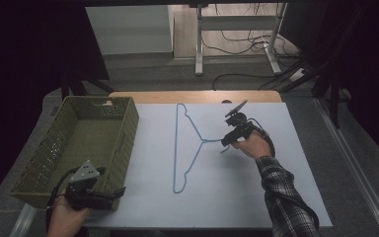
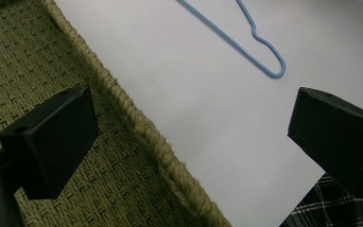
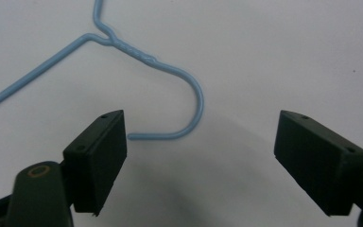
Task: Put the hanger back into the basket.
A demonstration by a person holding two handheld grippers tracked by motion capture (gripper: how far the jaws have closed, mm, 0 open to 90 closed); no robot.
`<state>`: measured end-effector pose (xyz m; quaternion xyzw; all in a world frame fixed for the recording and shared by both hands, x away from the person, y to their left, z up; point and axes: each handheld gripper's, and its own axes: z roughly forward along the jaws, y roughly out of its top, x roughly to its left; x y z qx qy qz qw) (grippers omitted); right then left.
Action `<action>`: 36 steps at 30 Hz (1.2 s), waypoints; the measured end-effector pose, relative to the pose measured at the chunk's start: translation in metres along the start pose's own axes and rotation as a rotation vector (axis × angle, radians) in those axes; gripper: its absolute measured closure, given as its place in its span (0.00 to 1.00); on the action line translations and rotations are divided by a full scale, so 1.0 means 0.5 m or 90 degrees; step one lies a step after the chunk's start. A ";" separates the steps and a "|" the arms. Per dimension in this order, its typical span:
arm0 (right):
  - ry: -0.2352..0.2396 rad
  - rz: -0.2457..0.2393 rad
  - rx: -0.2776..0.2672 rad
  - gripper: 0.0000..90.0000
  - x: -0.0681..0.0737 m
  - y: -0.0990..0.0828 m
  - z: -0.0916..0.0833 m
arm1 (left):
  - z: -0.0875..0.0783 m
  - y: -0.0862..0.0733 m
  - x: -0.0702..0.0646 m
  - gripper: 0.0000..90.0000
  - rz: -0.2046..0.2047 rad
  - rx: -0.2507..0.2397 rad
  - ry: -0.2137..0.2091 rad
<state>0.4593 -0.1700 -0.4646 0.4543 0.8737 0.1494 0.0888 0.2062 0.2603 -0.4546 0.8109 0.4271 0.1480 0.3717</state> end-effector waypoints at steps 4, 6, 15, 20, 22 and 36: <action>-0.009 0.001 0.022 0.27 -0.001 0.013 0.018 | 0.000 0.000 0.001 0.03 -0.001 0.000 -0.001; -0.006 0.002 0.030 0.30 -0.001 0.020 0.026 | -0.001 0.000 0.002 0.03 -0.001 0.000 -0.001; -0.010 -0.005 0.082 0.44 0.000 0.042 0.060 | -0.001 -0.001 0.003 0.03 -0.002 0.000 -0.004; -0.012 -0.010 0.107 0.54 0.001 0.049 0.072 | 0.000 -0.002 0.004 0.03 -0.004 0.000 -0.005; -0.012 -0.006 0.116 0.57 0.001 0.051 0.076 | 0.000 -0.002 0.004 0.03 -0.004 0.000 -0.005; -0.021 0.032 0.134 0.89 0.011 0.062 0.080 | 0.000 -0.002 0.004 0.03 -0.004 0.001 -0.005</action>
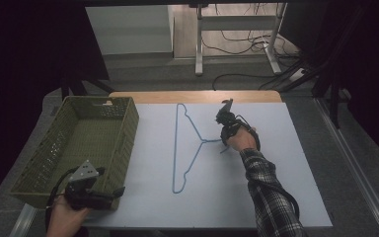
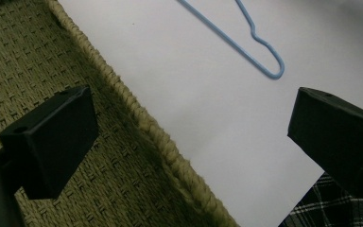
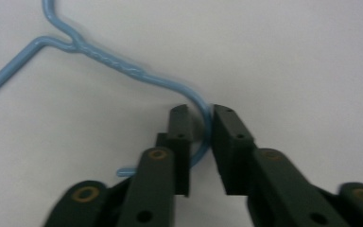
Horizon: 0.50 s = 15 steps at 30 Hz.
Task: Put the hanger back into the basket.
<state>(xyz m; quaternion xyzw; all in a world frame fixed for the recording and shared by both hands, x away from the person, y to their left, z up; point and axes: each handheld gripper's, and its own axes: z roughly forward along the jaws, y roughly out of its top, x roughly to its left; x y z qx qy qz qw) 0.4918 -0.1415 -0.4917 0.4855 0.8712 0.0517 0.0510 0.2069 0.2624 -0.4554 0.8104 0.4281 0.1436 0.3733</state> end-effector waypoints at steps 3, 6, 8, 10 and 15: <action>0.002 0.008 -0.006 0.93 0.001 -0.003 0.000 | 0.000 0.000 -0.001 0.03 0.001 0.000 0.001; -0.005 0.010 -0.010 0.94 0.003 -0.005 0.000 | -0.001 0.001 -0.001 0.03 0.001 -0.001 0.002; -0.011 0.010 -0.012 0.94 0.006 -0.006 -0.001 | -0.002 0.001 -0.001 0.03 0.000 -0.002 0.003; -0.012 0.010 -0.017 0.94 0.007 -0.007 -0.001 | -0.003 0.002 -0.001 0.03 -0.001 -0.005 0.006; -0.019 0.001 -0.032 0.94 0.010 -0.012 -0.012 | -0.005 0.005 -0.006 0.03 0.002 -0.008 0.012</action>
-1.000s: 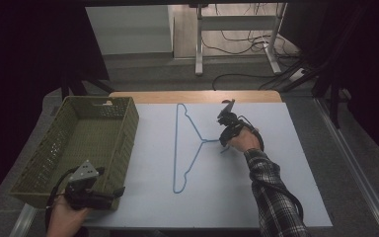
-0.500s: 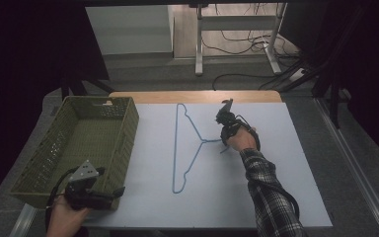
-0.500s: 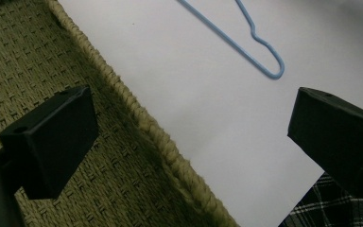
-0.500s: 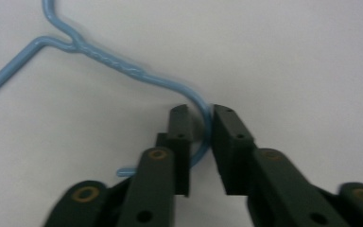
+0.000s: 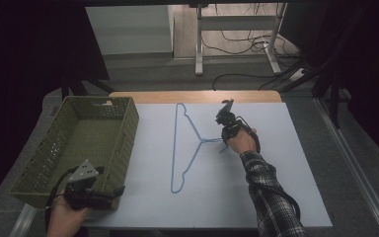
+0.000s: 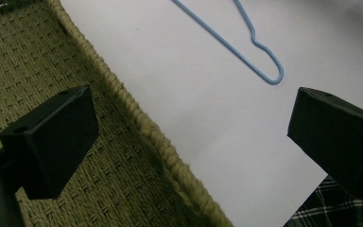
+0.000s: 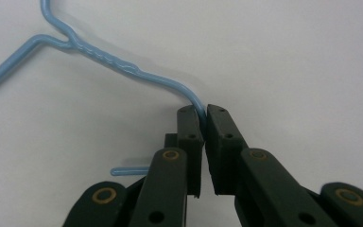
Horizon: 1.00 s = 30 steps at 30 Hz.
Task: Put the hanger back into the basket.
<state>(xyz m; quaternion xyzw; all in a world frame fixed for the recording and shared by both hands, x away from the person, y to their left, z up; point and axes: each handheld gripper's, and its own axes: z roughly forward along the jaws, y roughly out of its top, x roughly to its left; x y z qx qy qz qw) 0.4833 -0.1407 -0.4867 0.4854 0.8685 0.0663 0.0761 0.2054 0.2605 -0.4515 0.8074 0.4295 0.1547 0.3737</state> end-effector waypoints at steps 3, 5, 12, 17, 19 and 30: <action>0.001 -0.003 -0.011 0.94 0.000 -0.003 -0.011 | -0.003 0.006 -0.006 0.03 0.001 -0.006 0.002; 0.006 -0.004 -0.016 0.94 -0.001 -0.005 -0.019 | -0.006 0.011 -0.011 0.03 0.004 -0.009 0.005; 0.014 -0.003 -0.040 0.94 0.001 -0.011 -0.044 | -0.008 0.032 -0.029 0.03 0.008 -0.027 -0.004; 0.016 -0.001 -0.053 0.95 0.002 -0.016 -0.058 | 0.009 0.058 -0.044 0.02 0.021 -0.021 -0.029; 0.018 -0.002 -0.054 0.95 0.001 -0.016 -0.060 | 0.018 0.070 -0.051 0.02 0.025 -0.017 -0.044; 0.019 -0.007 -0.057 0.95 0.003 -0.017 -0.067 | 0.098 0.170 -0.096 0.01 0.081 0.021 -0.101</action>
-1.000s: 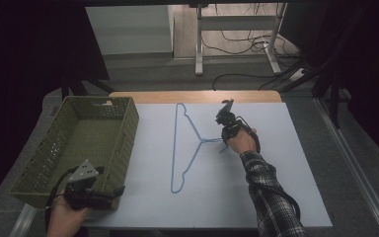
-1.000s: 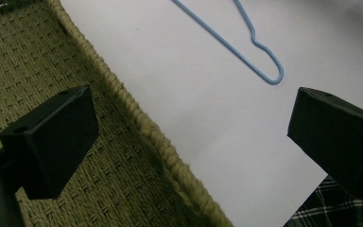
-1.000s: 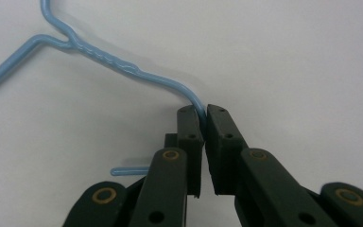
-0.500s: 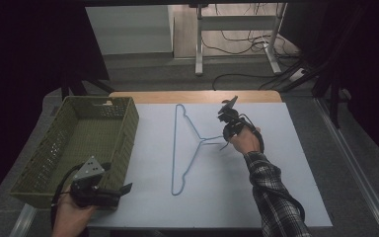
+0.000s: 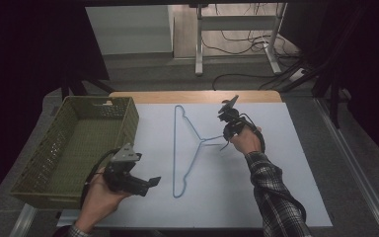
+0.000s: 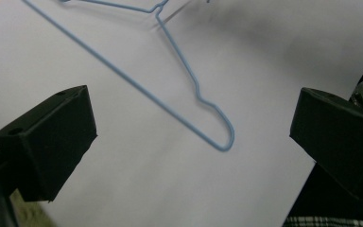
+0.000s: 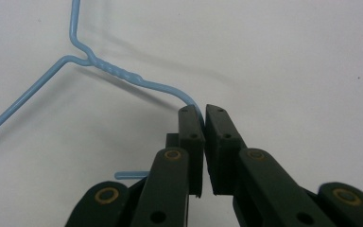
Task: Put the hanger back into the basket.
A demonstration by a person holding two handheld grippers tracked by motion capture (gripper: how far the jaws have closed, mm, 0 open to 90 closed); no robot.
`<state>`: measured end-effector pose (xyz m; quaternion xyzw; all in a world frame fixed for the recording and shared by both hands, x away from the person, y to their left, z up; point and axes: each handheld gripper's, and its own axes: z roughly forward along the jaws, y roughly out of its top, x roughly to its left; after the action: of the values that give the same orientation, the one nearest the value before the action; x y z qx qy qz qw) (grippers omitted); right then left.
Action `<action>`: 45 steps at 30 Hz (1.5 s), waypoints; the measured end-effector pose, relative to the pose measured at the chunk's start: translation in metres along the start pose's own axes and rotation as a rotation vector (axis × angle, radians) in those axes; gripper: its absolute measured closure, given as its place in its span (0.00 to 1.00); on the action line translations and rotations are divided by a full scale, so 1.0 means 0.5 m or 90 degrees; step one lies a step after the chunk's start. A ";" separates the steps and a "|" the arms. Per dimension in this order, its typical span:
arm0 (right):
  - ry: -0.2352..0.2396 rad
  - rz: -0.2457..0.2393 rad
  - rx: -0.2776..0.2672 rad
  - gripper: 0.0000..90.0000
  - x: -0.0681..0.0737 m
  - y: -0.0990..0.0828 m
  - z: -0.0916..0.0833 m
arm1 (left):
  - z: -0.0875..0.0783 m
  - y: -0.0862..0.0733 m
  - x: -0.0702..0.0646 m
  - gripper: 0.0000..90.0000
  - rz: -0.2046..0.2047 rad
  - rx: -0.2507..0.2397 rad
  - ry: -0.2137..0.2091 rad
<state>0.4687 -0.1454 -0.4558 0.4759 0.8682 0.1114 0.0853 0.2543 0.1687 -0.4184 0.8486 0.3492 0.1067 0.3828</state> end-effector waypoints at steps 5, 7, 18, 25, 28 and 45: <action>-0.001 -0.002 0.004 0.95 0.002 0.001 -0.002 | 0.058 0.058 -0.005 0.02 0.033 0.028 -0.017; -0.001 0.000 0.002 0.95 0.002 0.001 -0.003 | 0.080 0.078 -0.006 0.02 0.041 0.032 -0.021; 0.002 -0.004 0.000 0.96 0.004 -0.001 -0.008 | 0.211 0.140 0.017 0.08 0.036 0.026 -0.052; 0.002 -0.005 0.000 0.96 0.007 0.000 -0.010 | 0.272 0.150 0.053 0.12 0.043 0.017 -0.045; 0.002 -0.008 0.000 0.96 0.010 0.002 -0.012 | 0.294 0.151 0.069 0.15 0.044 0.016 -0.045; 0.001 -0.013 -0.002 0.96 0.020 0.009 -0.023 | 0.387 0.176 0.113 0.41 0.063 0.007 -0.064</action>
<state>0.4639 -0.1361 -0.4438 0.4666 0.8731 0.1121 0.0862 0.4273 0.0549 -0.4919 0.8712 0.2879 0.0805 0.3893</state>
